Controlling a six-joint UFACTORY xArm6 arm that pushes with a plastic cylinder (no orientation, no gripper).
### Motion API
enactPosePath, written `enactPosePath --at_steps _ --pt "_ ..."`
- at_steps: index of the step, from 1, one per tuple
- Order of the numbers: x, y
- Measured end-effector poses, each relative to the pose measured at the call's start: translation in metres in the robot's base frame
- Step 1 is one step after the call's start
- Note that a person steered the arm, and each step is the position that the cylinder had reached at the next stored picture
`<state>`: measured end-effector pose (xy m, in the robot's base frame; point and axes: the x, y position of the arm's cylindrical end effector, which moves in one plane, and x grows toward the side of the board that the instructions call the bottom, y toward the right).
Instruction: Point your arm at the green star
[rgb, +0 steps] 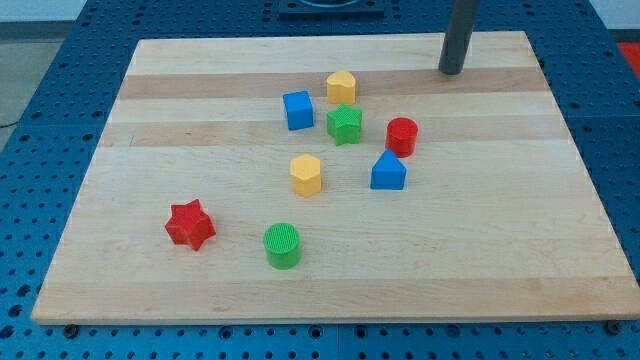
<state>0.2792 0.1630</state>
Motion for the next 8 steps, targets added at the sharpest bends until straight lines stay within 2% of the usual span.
enactPosePath --at_steps 2,4,6,8 --pt "0.009 -0.002" --pt "0.013 -0.041" --pt "0.038 -0.045" --pt "0.039 -0.069"
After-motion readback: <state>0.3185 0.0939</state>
